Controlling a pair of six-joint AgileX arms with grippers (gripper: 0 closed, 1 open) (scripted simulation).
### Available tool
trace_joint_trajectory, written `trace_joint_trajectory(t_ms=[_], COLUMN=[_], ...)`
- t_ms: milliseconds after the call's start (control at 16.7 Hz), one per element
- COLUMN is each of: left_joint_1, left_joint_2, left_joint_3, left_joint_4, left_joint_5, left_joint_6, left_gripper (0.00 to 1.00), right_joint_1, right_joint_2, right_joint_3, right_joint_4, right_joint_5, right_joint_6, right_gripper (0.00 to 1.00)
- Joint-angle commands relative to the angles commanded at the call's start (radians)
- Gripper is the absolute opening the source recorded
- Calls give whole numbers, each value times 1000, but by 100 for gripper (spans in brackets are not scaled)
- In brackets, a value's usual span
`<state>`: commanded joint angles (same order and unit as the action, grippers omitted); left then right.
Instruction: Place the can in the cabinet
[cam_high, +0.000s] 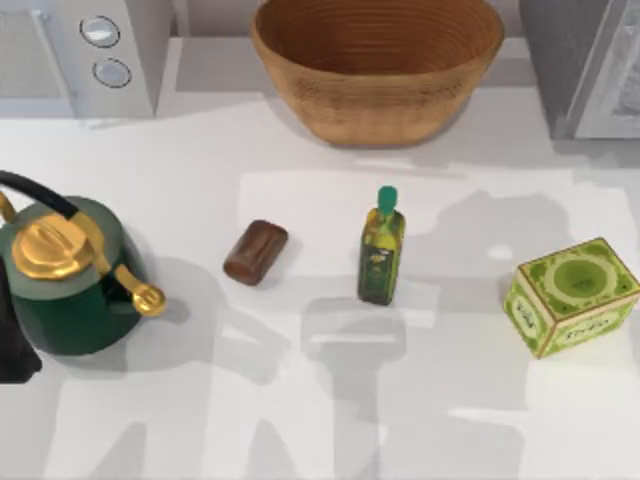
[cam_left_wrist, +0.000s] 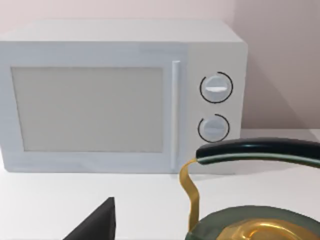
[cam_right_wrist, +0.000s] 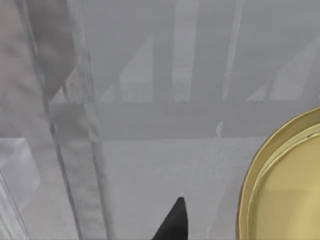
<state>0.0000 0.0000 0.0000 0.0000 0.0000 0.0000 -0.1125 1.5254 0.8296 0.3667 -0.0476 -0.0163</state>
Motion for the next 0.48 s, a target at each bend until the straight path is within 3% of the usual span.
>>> trace_joint_trajectory(t_ms=[240,480], left_joint_1=[0,0], left_joint_2=[0,0], left_joint_3=[0,0], left_joint_4=[0,0], left_joint_5=[0,0], left_joint_6=[0,0], left_gripper=[100,100], right_joint_1=[5,-2], right_joint_2=[-93,-142], right_joint_3=[-15,-66], right_joint_4=[-204,-244], right_joint_5=[-28,-40], right_joint_6=[-15,-20], right_gripper=[0,0])
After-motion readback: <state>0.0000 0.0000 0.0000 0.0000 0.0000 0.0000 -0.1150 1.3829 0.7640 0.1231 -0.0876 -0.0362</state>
